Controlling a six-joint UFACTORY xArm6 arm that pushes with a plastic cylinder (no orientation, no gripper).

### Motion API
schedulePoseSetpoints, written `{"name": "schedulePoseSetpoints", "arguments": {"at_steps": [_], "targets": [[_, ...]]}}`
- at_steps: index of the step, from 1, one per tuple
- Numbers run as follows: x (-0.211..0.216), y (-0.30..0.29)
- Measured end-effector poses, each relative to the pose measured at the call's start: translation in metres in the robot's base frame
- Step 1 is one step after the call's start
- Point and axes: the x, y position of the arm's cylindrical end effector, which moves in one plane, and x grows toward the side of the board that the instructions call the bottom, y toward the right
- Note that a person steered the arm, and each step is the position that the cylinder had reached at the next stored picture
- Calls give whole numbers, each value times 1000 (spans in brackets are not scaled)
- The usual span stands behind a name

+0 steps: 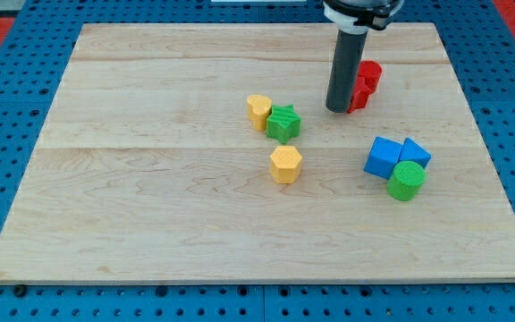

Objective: Move yellow hexagon slightly left

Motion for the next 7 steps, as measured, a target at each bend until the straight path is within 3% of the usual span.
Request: {"name": "schedulePoseSetpoints", "arguments": {"at_steps": [3,4,6,7], "targets": [[6,-2],[30,-6],[120,-63],[130,-98]]}}
